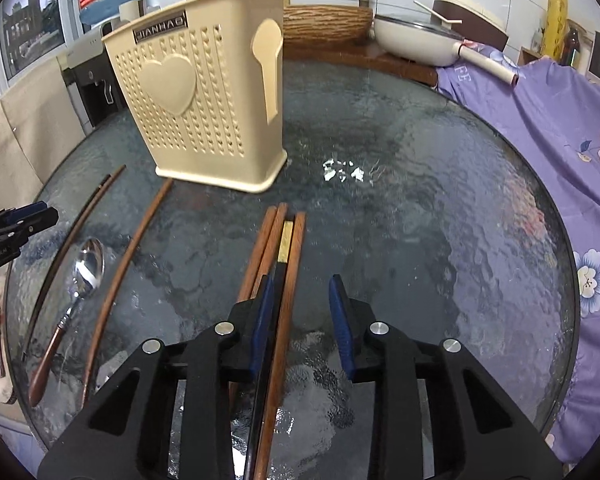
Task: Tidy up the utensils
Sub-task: 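Move both tools back toward the chopsticks on the table, then close the right gripper on a wooden chopstick while the left gripper grasps a dark chopstick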
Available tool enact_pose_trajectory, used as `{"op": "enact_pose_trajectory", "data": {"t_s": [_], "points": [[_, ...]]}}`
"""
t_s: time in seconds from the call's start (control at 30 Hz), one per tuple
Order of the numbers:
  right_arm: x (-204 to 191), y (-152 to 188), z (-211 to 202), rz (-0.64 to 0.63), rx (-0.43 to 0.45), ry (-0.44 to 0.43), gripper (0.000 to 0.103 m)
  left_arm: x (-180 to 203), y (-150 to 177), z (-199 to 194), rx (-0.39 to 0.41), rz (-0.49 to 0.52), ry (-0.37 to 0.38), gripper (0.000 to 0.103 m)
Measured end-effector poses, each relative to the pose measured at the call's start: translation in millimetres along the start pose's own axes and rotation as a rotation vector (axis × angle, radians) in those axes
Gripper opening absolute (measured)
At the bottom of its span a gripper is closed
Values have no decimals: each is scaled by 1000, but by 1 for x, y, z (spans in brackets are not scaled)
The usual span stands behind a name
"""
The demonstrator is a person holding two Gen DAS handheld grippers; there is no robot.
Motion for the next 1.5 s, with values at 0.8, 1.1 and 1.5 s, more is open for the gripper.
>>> {"op": "enact_pose_trajectory", "data": {"t_s": [0.8,1.1,1.5], "points": [[6,-7,21,12,-47,10,26,4,-11,21,-34,2,11,37],[6,-5,19,9,-44,7,26,8,-13,31,-58,4,12,33],[5,-12,23,8,-63,8,26,19,-17,44,-96,78,-37,33]]}}
Point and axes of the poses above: each gripper's, at about its wrist camera, not at the fingertips, and z roughly the way its jaws point, x to its right, y to its underside, the point moved 1 cm from there along z, roughly the way its jaws point, and after that the axes turned 12 degrees about -z, right-handed, at the moved point
